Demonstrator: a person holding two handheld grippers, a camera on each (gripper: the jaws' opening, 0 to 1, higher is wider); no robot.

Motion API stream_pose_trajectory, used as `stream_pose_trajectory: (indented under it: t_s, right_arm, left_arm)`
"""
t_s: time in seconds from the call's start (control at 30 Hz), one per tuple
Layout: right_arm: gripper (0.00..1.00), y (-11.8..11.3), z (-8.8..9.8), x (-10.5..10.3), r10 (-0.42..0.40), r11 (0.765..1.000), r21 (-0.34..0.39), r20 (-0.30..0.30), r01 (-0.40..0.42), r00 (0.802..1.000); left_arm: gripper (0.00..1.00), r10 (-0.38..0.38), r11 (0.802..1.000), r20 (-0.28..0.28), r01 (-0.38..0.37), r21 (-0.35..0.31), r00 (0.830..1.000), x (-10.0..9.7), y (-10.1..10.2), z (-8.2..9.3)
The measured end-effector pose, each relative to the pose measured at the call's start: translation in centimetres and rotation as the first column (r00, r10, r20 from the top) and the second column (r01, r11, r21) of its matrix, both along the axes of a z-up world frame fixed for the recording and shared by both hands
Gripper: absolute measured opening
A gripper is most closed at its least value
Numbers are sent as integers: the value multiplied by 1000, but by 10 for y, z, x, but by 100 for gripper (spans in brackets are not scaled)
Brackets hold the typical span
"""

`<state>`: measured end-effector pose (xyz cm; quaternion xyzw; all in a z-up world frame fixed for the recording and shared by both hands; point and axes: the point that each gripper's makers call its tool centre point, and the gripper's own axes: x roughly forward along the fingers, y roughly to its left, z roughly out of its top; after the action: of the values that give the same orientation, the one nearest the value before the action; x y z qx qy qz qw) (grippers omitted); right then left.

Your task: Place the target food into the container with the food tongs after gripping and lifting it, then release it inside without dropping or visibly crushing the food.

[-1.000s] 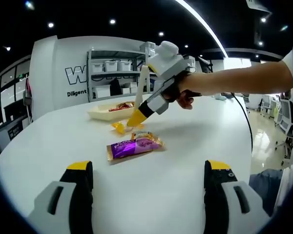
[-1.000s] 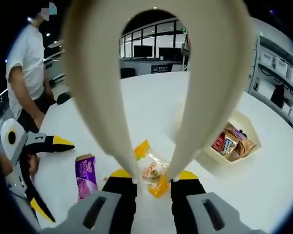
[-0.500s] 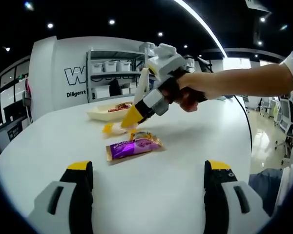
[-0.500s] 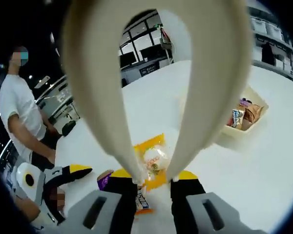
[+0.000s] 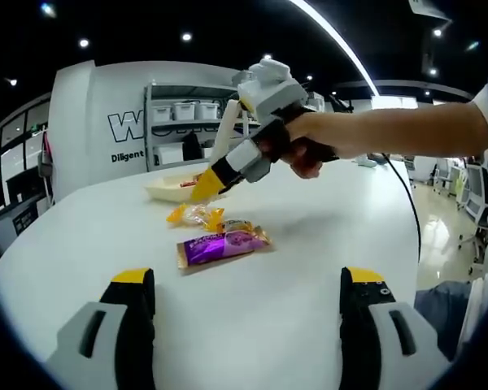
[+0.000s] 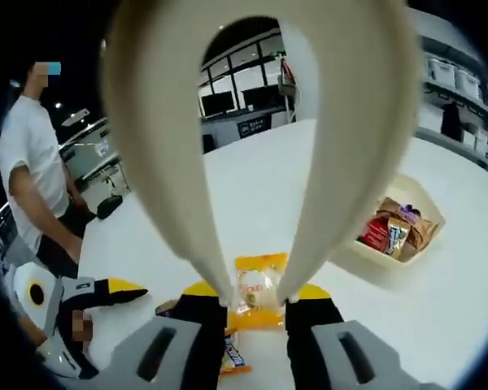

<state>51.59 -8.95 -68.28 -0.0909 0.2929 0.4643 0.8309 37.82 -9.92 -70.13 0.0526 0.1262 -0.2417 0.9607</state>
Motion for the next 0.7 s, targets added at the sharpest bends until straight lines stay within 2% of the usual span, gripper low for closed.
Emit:
stream_pose_trajectory:
  t_s: [0.37, 0.6, 0.7]
  right_arm:
    - [24, 13, -8, -1, 55, 996, -77, 94, -48, 994]
    - [25, 19, -14, 4, 84, 991, -114, 130, -69, 988]
    - [23, 20, -14, 7, 74, 991, -115, 108, -62, 991]
  left_arm:
    - [93, 0, 1000, 1, 0, 0, 1000, 2, 2, -1]
    - [93, -2, 1000, 1, 2, 0, 1000, 2, 2, -1]
    - [93, -3, 1000, 2, 3, 1, 1000, 2, 1, -1]
